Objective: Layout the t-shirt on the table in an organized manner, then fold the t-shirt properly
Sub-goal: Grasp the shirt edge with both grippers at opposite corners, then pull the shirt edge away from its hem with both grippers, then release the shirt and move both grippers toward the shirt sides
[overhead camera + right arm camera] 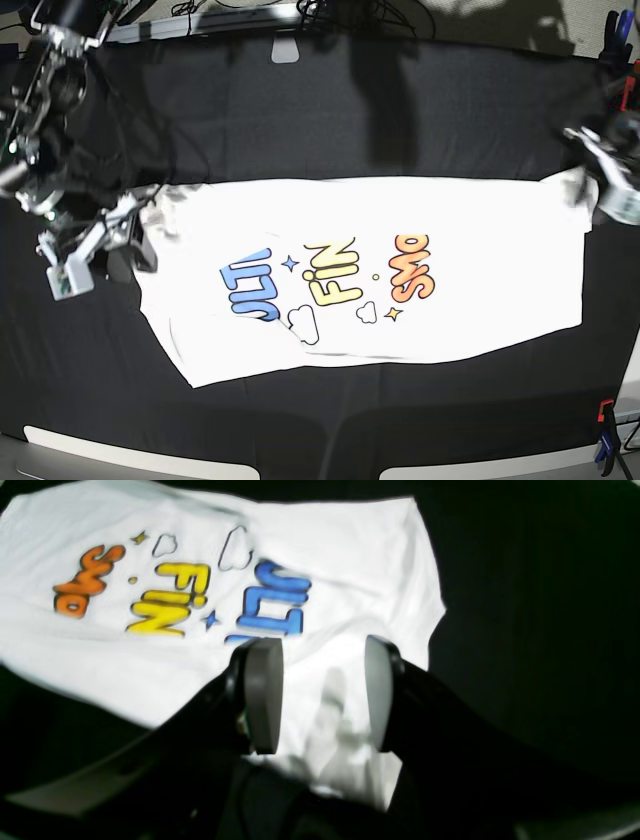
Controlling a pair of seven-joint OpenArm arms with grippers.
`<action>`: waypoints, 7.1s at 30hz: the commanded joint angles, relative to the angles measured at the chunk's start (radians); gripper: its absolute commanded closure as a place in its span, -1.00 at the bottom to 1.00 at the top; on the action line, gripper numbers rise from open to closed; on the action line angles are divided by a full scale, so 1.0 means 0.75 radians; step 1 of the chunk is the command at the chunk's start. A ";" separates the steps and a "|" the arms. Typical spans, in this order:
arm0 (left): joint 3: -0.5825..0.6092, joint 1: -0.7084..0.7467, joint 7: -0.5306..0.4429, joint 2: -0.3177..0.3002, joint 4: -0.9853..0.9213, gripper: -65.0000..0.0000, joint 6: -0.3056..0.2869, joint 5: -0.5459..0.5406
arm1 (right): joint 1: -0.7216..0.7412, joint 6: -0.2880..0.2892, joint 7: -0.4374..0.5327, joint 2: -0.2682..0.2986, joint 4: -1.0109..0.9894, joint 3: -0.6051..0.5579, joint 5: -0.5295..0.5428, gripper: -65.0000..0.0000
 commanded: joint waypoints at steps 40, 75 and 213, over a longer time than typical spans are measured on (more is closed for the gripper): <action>0.438 -0.180 -0.189 -0.261 -0.450 1.00 0.335 0.575 | -0.229 0.006 -0.135 0.032 0.360 0.058 0.124 0.21; 0.437 -0.181 -0.183 -0.261 -0.450 1.00 0.339 0.575 | -0.186 -0.122 0.451 0.261 -0.178 -0.662 -1.032 0.32; 0.056 -0.757 0.448 -0.036 -1.146 0.22 0.068 -0.688 | -0.063 -0.376 0.334 0.200 -0.075 -0.127 -0.208 0.03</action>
